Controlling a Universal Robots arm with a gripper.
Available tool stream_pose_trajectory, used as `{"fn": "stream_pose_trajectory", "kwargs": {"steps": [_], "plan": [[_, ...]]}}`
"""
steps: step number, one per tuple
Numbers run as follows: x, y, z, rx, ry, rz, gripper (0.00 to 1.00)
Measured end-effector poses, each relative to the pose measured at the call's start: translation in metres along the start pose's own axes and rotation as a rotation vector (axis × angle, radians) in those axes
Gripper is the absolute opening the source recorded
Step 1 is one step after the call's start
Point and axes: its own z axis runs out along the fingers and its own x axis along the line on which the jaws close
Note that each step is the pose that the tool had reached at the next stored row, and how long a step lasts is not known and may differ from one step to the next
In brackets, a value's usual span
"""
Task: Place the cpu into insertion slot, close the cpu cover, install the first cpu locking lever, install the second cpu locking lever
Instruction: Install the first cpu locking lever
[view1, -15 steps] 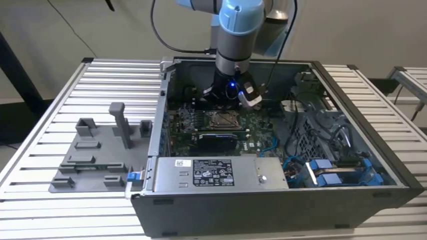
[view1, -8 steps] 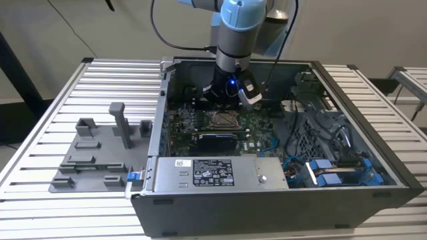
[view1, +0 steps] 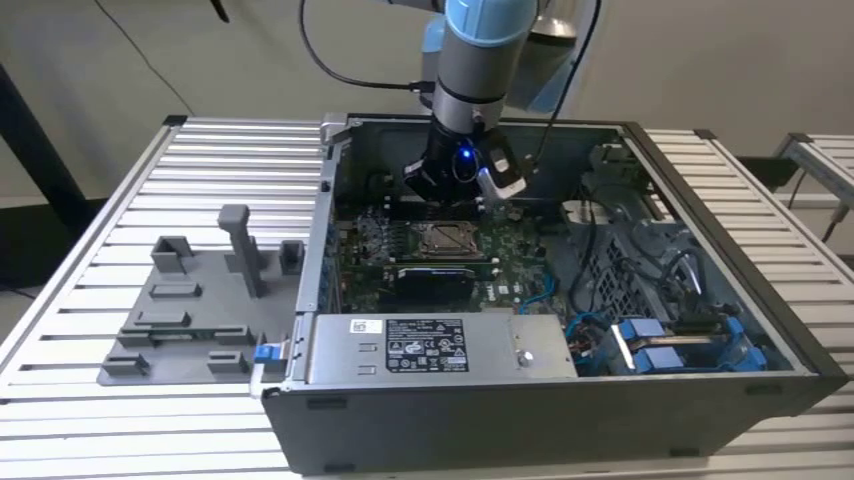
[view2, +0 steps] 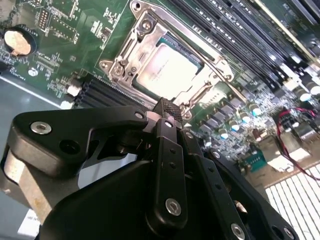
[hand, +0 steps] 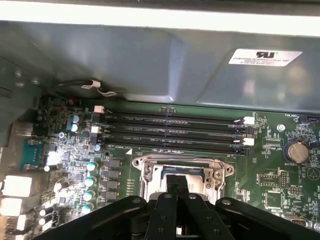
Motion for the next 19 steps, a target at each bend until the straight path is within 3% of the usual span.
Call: {"fn": "stream_pose_trajectory", "kwargs": {"steps": [4,5,6,11,12,19], "plan": [[0.0002,0.0012,-0.0066,0.0005,0.0084,0.002,0.11],[0.0001,0.0013,-0.0070,0.0022,0.0103,0.002,0.11],[0.0002,0.0013,-0.0071,0.0082,0.0131,0.003,0.11],[0.0001,0.0013,-0.0072,0.0703,0.0445,0.011,0.11],[0.0002,0.0013,-0.0073,0.0753,0.0483,0.012,0.11],[0.0006,-0.0004,-0.0173,0.0849,0.0536,0.013,0.11]]}}
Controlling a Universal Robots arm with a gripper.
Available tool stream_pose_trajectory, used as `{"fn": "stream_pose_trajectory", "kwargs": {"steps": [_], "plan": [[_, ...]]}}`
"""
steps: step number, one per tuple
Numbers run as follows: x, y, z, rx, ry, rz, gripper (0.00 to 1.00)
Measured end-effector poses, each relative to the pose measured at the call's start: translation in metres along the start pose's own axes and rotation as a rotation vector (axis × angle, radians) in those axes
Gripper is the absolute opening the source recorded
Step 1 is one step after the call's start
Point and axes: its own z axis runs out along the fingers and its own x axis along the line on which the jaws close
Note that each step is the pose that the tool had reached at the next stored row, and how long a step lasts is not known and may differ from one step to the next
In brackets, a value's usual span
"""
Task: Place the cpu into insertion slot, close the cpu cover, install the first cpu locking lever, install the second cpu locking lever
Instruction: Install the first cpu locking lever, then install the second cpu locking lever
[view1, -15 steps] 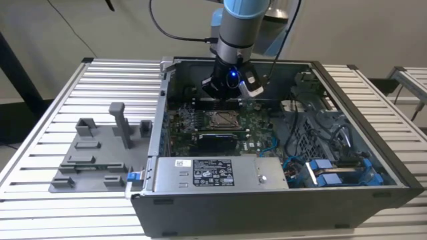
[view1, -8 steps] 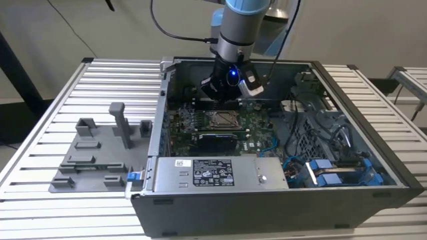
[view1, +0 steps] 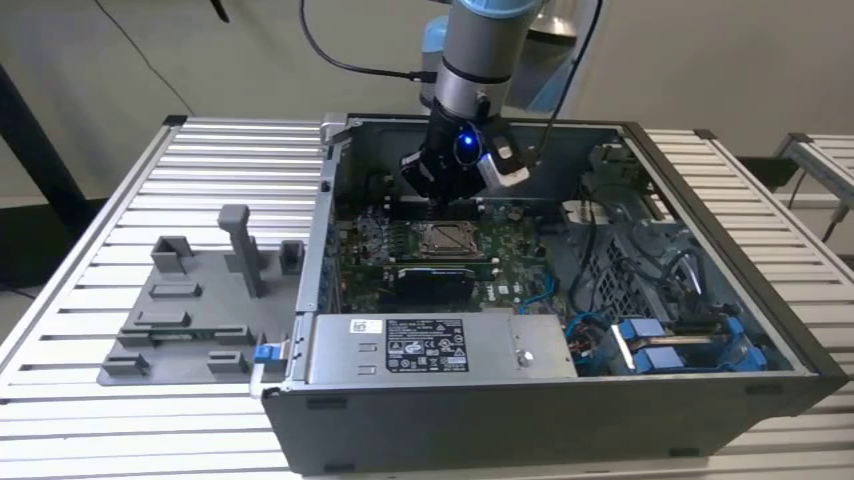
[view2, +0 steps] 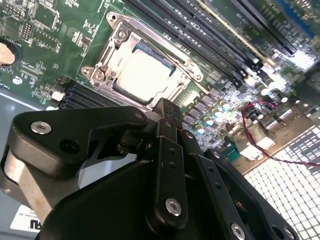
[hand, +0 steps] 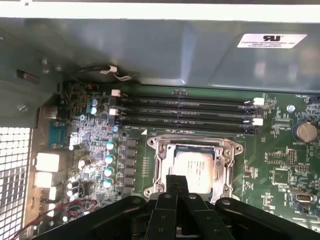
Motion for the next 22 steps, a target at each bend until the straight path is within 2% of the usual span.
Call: {"fn": "stream_pose_trajectory", "kwargs": {"steps": [6,10,14,17,22], "plan": [[0.0028,-0.0059,-0.0033,0.0002,0.0000,0.000,0.11],[0.0047,-0.0110,-0.0149,-0.0023,-0.0001,0.000,0.11],[0.0076,-0.0241,-0.0193,-0.0025,-0.0001,0.000,0.11],[0.0095,-0.0303,-0.0199,-0.0025,-0.0001,0.000,0.11],[0.0095,-0.0294,-0.0193,-0.0025,-0.0022,0.000,0.11]]}}
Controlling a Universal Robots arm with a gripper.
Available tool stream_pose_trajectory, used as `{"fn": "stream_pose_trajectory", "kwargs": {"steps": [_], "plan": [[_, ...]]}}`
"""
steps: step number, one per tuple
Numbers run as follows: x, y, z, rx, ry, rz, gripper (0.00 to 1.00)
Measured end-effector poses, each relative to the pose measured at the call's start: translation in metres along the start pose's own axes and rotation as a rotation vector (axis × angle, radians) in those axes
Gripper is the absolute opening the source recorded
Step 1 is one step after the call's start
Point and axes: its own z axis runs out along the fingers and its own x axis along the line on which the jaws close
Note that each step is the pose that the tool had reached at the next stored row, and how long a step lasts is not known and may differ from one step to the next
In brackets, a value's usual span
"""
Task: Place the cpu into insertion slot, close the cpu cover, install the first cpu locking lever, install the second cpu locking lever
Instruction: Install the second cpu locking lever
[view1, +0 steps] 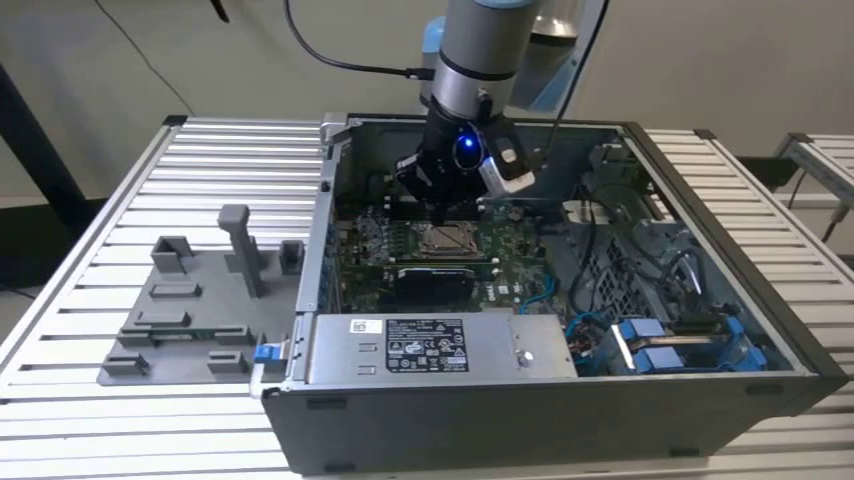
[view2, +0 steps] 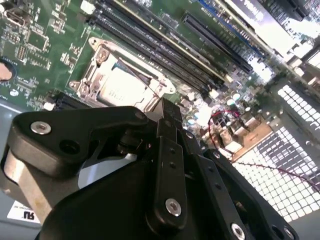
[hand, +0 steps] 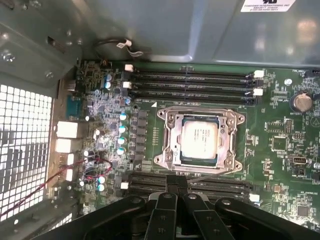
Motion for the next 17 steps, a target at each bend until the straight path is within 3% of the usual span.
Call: {"fn": "stream_pose_trajectory", "kwargs": {"steps": [17], "plan": [[0.0063,0.0021,0.0080,-0.0006,-0.0013,0.012,0.11]]}}
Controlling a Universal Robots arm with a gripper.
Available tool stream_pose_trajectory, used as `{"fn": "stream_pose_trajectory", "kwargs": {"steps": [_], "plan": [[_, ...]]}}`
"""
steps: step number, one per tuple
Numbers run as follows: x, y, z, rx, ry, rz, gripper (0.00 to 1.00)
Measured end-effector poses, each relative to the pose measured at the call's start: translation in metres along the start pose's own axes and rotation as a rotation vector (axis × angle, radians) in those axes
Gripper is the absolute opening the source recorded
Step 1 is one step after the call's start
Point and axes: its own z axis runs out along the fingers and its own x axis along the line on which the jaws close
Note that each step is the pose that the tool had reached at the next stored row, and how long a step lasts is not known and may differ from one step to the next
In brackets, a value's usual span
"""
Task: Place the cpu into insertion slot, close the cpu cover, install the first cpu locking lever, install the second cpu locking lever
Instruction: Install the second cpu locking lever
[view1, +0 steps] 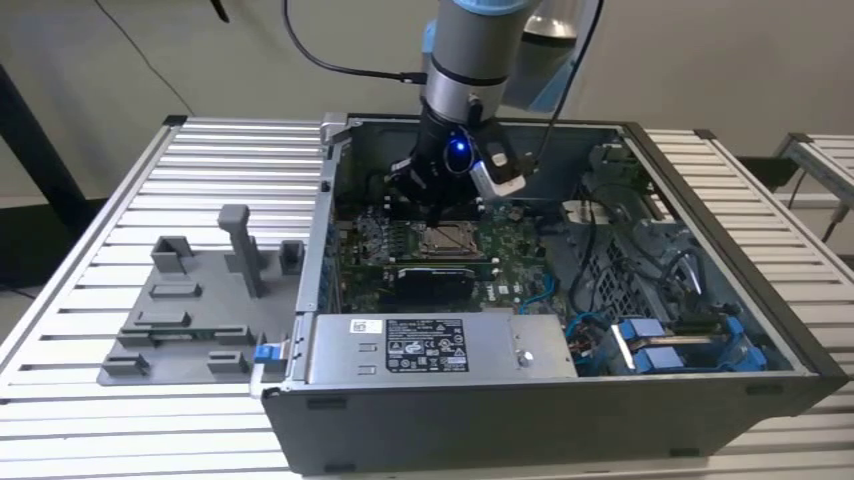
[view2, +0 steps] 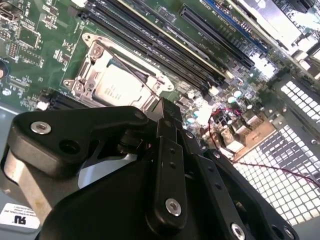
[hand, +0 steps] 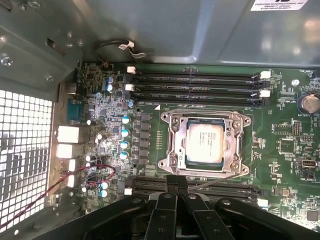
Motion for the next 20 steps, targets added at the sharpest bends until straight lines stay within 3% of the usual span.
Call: {"fn": "stream_pose_trajectory", "kwargs": {"steps": [20], "plan": [[0.0135,-0.0020,0.0232,-0.0013,-0.0025,0.020,0.11]]}}
